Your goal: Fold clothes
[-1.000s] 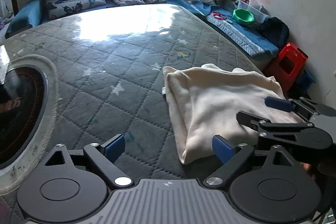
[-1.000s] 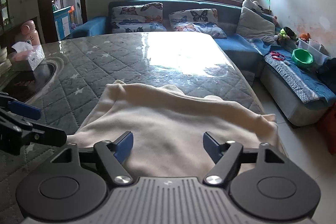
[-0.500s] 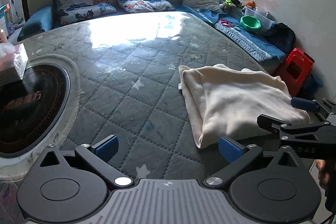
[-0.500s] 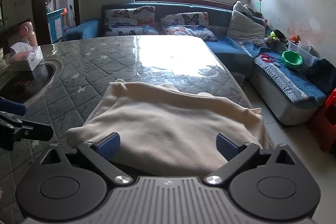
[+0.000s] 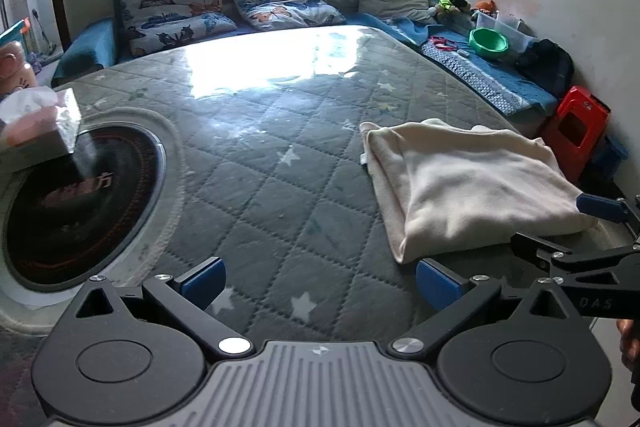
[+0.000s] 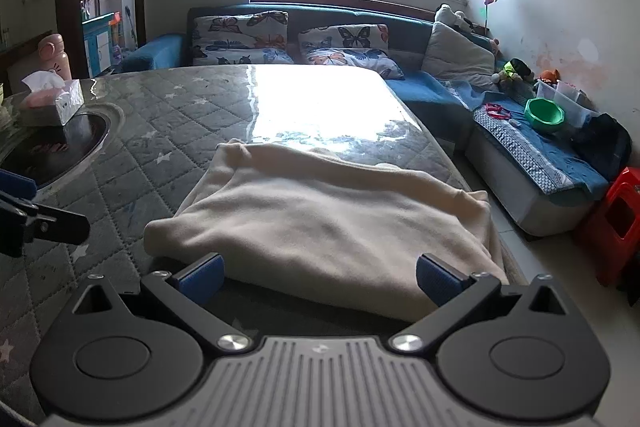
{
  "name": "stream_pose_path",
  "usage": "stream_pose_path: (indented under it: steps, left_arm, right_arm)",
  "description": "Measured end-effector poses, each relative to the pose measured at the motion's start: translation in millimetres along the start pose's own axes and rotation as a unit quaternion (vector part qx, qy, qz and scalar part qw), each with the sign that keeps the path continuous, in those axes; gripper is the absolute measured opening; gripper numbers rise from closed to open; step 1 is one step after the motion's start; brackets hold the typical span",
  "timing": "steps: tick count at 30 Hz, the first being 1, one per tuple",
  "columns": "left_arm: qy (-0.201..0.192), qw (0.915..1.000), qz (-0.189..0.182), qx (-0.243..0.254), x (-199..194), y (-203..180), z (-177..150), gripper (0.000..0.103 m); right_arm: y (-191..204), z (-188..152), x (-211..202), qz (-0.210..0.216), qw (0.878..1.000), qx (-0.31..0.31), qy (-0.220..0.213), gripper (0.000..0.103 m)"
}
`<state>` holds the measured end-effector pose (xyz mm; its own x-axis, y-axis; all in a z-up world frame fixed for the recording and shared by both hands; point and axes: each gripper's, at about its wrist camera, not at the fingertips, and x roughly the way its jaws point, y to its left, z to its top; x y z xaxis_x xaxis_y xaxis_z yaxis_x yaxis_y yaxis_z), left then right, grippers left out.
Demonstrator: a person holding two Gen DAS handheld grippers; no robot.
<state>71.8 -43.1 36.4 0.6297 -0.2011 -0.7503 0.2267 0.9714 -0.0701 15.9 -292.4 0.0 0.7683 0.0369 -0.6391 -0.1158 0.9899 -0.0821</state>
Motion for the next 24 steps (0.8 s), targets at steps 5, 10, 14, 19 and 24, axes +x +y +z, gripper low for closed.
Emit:
stream_pose_path:
  steps: [5, 10, 14, 19, 24]
  left_arm:
    - [-0.004, 0.9995, 0.020, 0.025, -16.5, 4.2, -9.4, 0.103]
    - [-0.012, 0.9982, 0.040, 0.043, -32.6, 10.2, -22.3, 0.103]
    - [-0.010, 0.9987, 0.035, 0.035, -36.1, 12.4, -32.7, 0.103]
    - [-0.005, 0.9994, 0.024, 0.026, -34.1, 10.6, -43.9, 0.103]
    - [-0.003, 0.9996, 0.017, 0.020, -29.4, 2.5, -48.9, 0.103]
  right_arm:
    - [6.3, -7.6, -5.8, 0.003, 1.000, 0.000, -0.002, 0.103]
    - [13.7, -12.8, -9.3, 0.006, 1.000, -0.002, -0.003, 0.103]
    - [18.6, -16.0, -14.2, 0.007, 1.000, -0.003, -0.004, 0.103]
    - [20.9, -21.4, -19.2, 0.006, 1.000, -0.002, -0.002, 0.103]
    - [22.6, -27.4, -22.5, 0.003, 1.000, -0.002, 0.002, 0.103]
